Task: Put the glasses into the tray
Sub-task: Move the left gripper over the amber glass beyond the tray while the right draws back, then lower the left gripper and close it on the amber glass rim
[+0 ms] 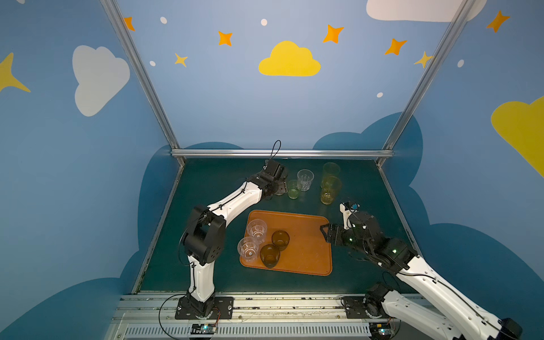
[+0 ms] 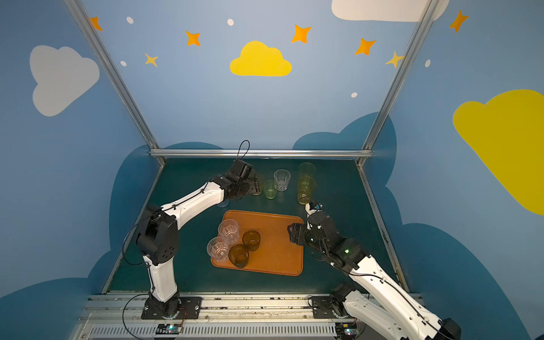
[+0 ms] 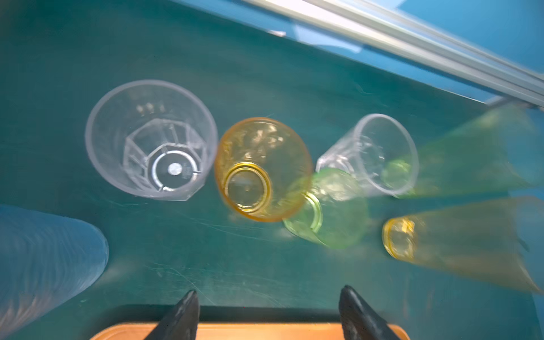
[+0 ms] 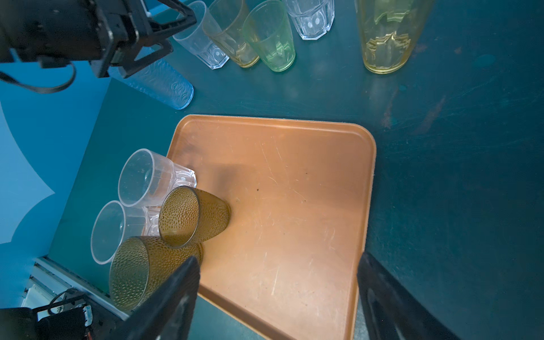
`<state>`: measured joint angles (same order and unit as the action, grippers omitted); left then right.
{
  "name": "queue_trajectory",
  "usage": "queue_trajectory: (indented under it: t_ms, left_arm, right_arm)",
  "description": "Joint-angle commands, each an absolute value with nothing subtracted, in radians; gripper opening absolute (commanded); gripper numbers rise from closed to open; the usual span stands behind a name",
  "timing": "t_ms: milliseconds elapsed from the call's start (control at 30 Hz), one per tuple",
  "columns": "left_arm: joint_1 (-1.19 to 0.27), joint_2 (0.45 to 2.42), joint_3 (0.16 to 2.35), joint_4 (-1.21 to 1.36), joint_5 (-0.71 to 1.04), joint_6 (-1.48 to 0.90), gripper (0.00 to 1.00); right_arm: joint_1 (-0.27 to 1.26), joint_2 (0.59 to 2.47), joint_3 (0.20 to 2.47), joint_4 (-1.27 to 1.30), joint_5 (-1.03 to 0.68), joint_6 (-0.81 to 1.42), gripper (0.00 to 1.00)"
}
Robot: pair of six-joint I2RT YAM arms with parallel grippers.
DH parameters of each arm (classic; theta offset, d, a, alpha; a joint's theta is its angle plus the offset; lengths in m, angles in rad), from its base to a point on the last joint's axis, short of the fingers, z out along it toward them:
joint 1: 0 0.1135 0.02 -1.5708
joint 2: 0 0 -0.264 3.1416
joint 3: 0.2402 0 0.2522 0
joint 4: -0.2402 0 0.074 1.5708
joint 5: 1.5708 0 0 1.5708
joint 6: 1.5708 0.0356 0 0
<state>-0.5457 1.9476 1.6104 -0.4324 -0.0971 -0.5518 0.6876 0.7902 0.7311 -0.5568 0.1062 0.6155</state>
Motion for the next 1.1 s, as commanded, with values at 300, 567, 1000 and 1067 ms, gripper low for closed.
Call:
queue_trajectory:
  t_ms: [300, 567, 1000, 1067]
  left_arm:
    - [-0.524, 2.064, 1.737, -0.511, -0.078, -0.588, 0.63]
    - [-0.522, 2.086, 1.763, -0.51, -0.122, -0.565, 0.56]
    - [-0.501, 2.144, 1.816, -0.532, -0.133, -0.581, 0.45]
    - [-0.498, 2.149, 1.818, -0.529, -0.13, -0.585, 0.43]
  right_arm:
    - [0.676, 0.723, 0.71, -0.605, 0.121, 0.638, 0.83]
    - [0.675, 0.687, 0.687, -0.614, 0.118, 0.653, 0.83]
    - [0.675, 0.696, 0.689, -0.615, 0.11, 0.666, 0.83]
    - [0.673, 0.698, 0.689, -0.615, 0.108, 0.669, 0.83]
